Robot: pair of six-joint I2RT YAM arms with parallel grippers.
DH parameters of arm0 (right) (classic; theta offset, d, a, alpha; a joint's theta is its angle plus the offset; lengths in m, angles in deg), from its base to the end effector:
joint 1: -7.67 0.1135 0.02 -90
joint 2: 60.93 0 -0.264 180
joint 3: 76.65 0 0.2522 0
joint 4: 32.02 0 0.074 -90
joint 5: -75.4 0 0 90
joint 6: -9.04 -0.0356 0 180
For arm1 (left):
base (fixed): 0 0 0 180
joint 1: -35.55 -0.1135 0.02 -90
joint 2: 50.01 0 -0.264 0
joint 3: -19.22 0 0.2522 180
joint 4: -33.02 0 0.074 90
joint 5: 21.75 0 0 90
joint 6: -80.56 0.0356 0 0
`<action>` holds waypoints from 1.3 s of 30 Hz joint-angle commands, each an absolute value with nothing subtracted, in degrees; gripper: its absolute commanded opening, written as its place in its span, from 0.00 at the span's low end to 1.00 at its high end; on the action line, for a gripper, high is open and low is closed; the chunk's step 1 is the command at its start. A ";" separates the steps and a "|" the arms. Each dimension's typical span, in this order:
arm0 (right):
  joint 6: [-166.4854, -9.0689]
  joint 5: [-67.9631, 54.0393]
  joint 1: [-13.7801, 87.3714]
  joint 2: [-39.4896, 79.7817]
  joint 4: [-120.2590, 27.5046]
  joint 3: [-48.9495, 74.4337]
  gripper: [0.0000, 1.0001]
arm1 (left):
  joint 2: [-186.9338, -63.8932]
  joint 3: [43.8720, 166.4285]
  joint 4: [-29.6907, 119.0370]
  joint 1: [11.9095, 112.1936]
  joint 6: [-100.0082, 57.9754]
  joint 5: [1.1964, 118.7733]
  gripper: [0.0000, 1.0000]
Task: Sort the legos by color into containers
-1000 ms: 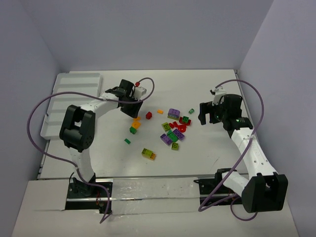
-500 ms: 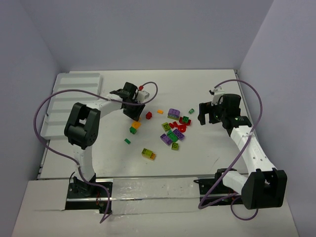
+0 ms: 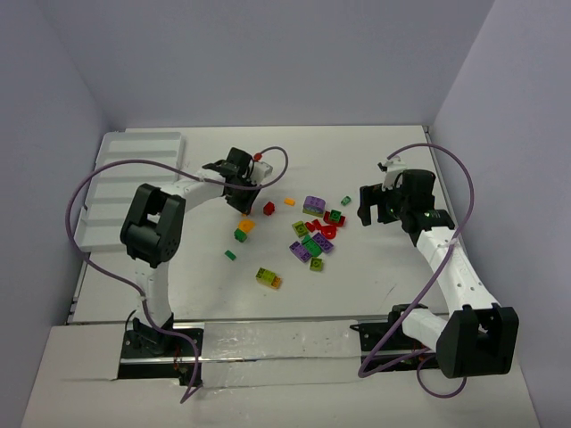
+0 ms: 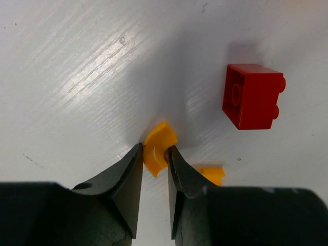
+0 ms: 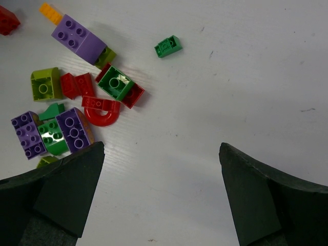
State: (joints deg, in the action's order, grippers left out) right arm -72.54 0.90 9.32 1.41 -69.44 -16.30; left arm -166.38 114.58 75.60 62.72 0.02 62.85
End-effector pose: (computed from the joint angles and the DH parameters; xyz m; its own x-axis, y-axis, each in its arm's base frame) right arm 0.2328 0.0162 0.2698 -0.5935 -0.1583 -0.7891 -0.3245 0.9443 0.0547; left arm 0.3733 -0.1954 0.1616 -0.7051 0.5458 -0.4526 0.6161 0.7876 -0.0100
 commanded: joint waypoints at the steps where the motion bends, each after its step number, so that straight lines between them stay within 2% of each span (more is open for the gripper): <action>1: -72.32 0.49 9.69 1.11 -68.76 -13.81 1.00 | -166.34 114.71 74.77 63.00 0.26 64.65 0.08; 4: -72.44 0.69 9.69 0.75 -68.98 -13.49 1.00 | -162.43 113.72 75.68 62.24 -0.06 65.15 0.00; 10: -72.61 1.37 9.69 0.03 -69.25 -13.29 1.00 | -154.28 112.57 80.57 57.60 -1.80 62.28 0.00; 14: -72.42 1.60 9.69 -0.57 -69.41 -13.25 1.00 | -147.17 110.22 84.26 50.79 -2.29 59.57 0.00; 19: -72.35 2.52 9.78 -0.03 -69.42 -12.89 1.00 | -137.45 103.71 87.71 37.73 -0.14 58.86 0.00; 24: -72.87 3.15 9.96 0.93 -69.33 -12.18 1.00 | -132.87 98.61 88.88 26.71 3.85 57.26 0.00; 31: -73.05 3.28 10.18 1.25 -69.03 -12.31 1.00 | -132.64 94.10 86.58 18.88 6.82 57.84 0.01; 38: -72.73 2.91 10.31 1.12 -68.99 -12.50 1.00 | -136.45 94.45 83.74 16.74 7.15 58.75 0.04; 39: -72.65 2.69 10.26 1.12 -68.93 -12.73 1.00 | -137.13 94.55 83.44 16.74 7.43 59.01 0.07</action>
